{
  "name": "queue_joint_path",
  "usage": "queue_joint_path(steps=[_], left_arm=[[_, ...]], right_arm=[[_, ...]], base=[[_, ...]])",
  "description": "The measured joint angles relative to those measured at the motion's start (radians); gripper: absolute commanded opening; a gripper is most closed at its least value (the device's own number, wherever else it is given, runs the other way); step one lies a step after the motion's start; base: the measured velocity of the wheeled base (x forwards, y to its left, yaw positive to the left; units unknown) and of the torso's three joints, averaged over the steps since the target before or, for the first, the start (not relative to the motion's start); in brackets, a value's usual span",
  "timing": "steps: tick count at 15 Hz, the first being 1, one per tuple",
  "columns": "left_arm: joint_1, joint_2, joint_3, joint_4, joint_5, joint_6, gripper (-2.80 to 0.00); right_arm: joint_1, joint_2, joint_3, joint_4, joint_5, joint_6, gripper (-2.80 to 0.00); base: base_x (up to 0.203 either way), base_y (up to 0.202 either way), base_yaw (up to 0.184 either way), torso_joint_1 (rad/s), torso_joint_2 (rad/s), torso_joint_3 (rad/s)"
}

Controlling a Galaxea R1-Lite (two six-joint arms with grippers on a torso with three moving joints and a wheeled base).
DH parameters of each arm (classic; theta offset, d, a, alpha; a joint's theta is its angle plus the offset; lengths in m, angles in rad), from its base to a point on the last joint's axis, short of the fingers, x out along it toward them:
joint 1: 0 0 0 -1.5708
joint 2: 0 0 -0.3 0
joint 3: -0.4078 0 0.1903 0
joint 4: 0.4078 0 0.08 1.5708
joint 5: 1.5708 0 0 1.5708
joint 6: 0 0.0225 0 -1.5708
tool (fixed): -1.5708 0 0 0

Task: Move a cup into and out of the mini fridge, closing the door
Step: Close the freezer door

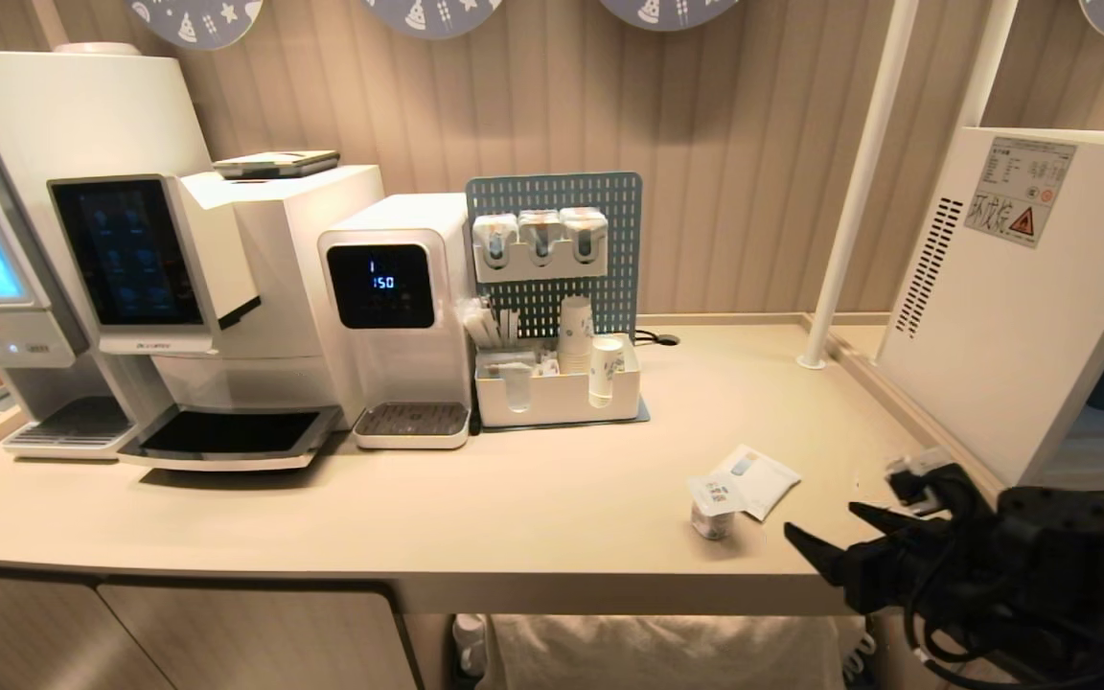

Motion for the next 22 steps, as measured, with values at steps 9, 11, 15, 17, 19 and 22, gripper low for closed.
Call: queue_joint_path(steps=[9,11,15,17,19,22], left_arm=[[0.001,0.000,0.000,0.000,0.000,-0.002,-2.80],[0.001,0.000,0.000,0.000,0.000,-0.002,-2.80],[0.001,0.000,0.000,0.000,0.000,-0.001,-2.80],[0.000,0.000,0.000,0.000,0.000,-0.002,-2.80],[0.001,0.000,0.000,0.000,0.000,-0.002,-2.80],[0.001,0.000,0.000,0.000,0.000,-0.002,-2.80]], right_arm=[[0.008,-0.858,-0.085,0.463,-0.492,-0.210,-2.80],[0.002,-1.062,-0.166,0.685,-0.597,-0.233,-2.80],[-0.162,-1.401,-0.242,1.081,-0.658,-0.245,-2.80],[-0.219,-1.551,-0.217,1.195,-0.608,-0.238,-2.80],[-0.251,-1.700,-0.157,1.265,-0.527,-0.219,-2.80],[-0.273,-1.872,0.010,1.326,-0.287,-0.162,-2.80]], base=[[0.000,0.000,0.000,0.000,0.00,0.000],[0.000,0.000,0.000,0.000,0.00,0.000],[0.000,0.000,0.000,0.000,0.00,0.000],[0.000,0.000,0.000,0.000,0.00,0.000],[0.000,0.000,0.000,0.000,0.00,0.000],[0.000,0.000,0.000,0.000,0.00,0.000]])
